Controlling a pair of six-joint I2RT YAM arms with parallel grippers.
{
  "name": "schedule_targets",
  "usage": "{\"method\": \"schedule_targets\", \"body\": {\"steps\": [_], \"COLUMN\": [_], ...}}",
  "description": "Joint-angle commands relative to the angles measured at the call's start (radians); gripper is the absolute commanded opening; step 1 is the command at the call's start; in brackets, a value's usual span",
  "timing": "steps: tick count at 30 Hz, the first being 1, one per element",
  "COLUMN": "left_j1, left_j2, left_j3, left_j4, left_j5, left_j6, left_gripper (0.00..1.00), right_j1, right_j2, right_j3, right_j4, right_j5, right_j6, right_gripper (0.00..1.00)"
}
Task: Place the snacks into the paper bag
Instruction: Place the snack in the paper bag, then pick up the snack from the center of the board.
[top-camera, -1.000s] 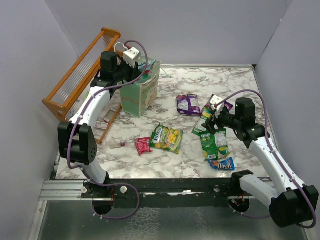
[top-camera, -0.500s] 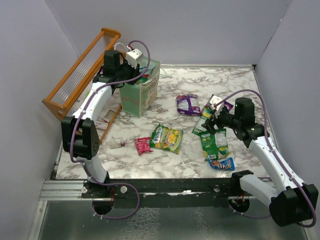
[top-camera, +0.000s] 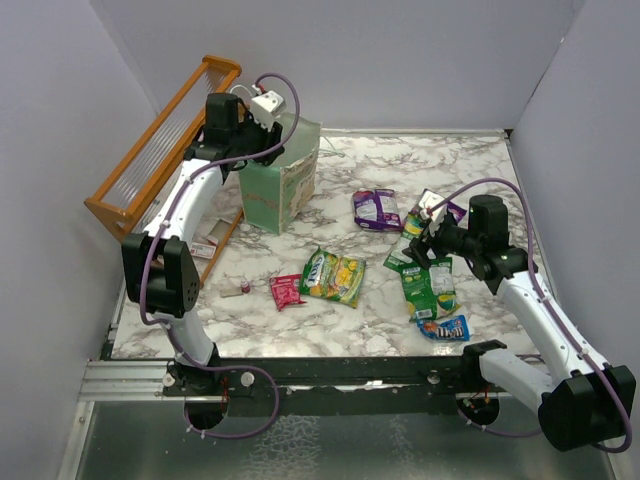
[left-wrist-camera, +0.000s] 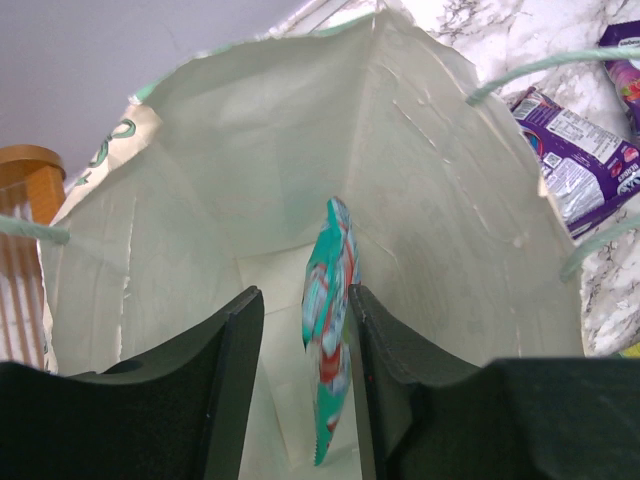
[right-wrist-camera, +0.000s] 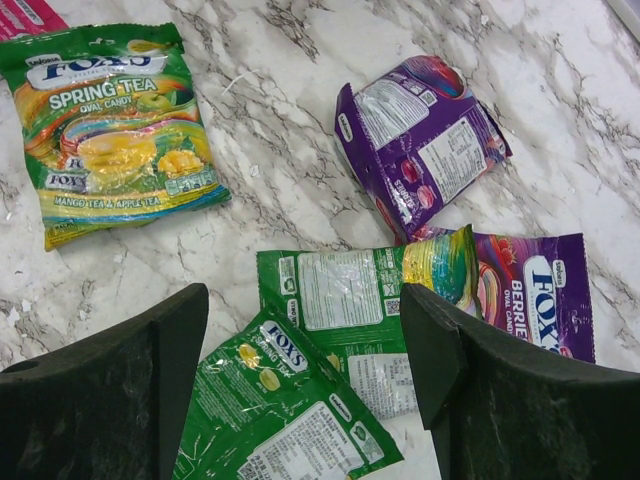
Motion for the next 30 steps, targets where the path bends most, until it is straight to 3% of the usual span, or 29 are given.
{"method": "schedule_targets", "body": {"steps": [1, 10, 18, 24, 30], "left_j1": [-0.002, -0.002, -0.003, -0.003, -0.042], "left_j2": [-0.065, -0.163, -0.356, -0.501, -0.632], "left_j3": [0.040, 0.033, -0.099, -0.182, -0.358], "left_j4": [0.018, 0.041, 0.032, -0.129, -0.248], "left_j5": [-0.043, -0.082, -0.085, 0.005, 0.089], "left_j6": [0.017, 0.013, 0.058, 0.143, 0.127], "left_gripper": [0.45, 0.60, 0.83, 0.86, 0.86], "right_j1": [-0.004, -0.004, -0.005, -0.004, -0.004], "right_j2": [0.002, 0.001, -0.001, -0.006, -0.006], "right_j3": [0.000, -0.003, -0.003, 0.000, 0.000], "right_j4": [0.012, 0.015, 0.018, 0.020, 0.026], "right_j5": [-0.004, 0.002, 0.009, 0.009, 0.022], "right_j6": [-0.013, -0.011, -0.009, -0.003, 0.010], "right_gripper": [0.78, 0.79, 0.79, 0.79, 0.79]}}
